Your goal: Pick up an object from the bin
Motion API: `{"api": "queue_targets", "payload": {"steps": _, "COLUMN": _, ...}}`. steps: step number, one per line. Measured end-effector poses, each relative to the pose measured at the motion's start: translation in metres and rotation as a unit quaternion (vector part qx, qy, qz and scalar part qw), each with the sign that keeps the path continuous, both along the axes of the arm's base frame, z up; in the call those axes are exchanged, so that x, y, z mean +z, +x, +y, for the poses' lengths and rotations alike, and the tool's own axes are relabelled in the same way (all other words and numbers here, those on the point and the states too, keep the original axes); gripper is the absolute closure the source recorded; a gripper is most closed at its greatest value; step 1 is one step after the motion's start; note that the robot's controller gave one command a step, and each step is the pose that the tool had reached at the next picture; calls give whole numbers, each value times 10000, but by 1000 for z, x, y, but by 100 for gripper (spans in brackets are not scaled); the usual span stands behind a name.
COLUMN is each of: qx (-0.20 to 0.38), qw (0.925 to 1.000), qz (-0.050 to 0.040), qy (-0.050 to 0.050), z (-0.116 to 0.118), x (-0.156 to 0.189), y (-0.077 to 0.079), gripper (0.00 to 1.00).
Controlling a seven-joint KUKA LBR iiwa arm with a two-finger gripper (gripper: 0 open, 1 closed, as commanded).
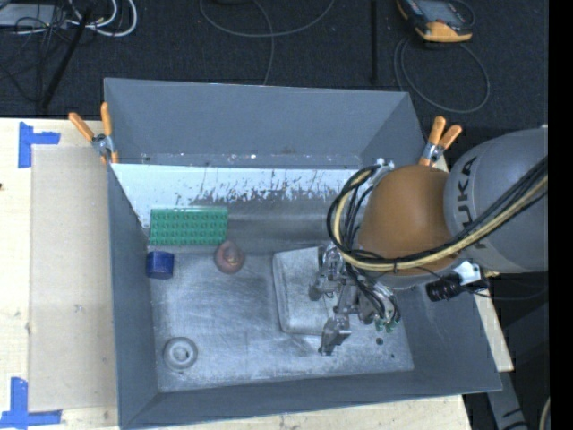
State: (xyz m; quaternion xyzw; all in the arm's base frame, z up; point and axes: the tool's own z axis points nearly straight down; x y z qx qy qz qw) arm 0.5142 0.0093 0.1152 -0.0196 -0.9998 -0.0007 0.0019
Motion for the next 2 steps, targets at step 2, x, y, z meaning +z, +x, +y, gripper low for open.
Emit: {"api": "queue_targets", "payload": {"steps": 2, "qx": 890, "qw": 9960, "qz": -49, "qy": -20, "z": -118, "x": 6, "y": 72, "gripper": 0}}
